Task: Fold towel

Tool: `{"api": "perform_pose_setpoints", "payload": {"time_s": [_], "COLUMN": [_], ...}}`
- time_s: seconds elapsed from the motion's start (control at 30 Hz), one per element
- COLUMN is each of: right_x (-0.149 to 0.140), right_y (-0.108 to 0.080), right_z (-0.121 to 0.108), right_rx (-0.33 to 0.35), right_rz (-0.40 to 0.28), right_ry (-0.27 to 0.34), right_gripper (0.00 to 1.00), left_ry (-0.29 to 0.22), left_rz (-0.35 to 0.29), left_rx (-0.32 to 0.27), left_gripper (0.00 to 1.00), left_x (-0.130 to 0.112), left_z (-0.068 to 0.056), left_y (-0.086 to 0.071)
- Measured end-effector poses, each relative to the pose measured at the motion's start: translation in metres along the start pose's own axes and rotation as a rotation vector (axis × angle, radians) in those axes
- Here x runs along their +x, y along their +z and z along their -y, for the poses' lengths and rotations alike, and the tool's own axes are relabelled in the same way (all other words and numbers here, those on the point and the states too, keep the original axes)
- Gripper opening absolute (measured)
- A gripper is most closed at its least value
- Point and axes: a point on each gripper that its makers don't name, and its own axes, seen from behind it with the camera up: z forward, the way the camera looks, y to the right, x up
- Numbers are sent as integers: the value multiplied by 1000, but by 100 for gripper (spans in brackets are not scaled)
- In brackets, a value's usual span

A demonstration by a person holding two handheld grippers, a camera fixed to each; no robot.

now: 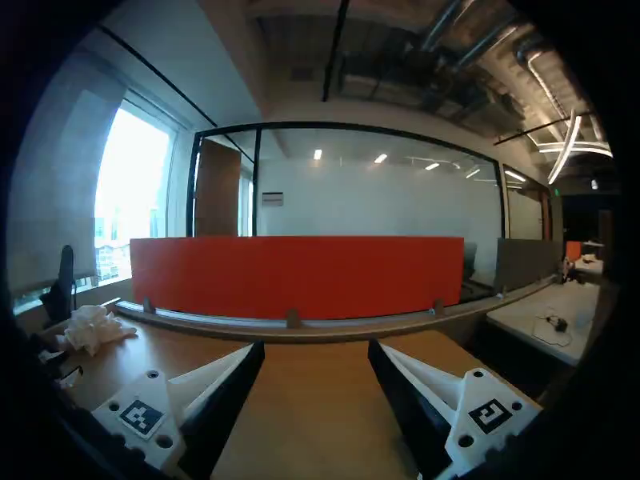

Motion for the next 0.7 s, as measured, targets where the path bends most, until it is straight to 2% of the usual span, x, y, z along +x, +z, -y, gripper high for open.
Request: {"api": "perform_pose_setpoints", "payload": {"time_s": [0.3, 0.7], "right_x": [0, -5], "right_y": [1, 1], "right_z": [-2, -6], "right_rx": [1, -4], "right_rz": [1, 9], "right_ry": [-7, -9], "right_gripper": [100, 100], "left_ry": [-40, -43], "left_rz": [11, 10], "left_rx": [8, -3], "left_gripper": [94, 94], "left_x": [-7, -5], "left_z": [4, 2], "left_y": [0, 0]}}
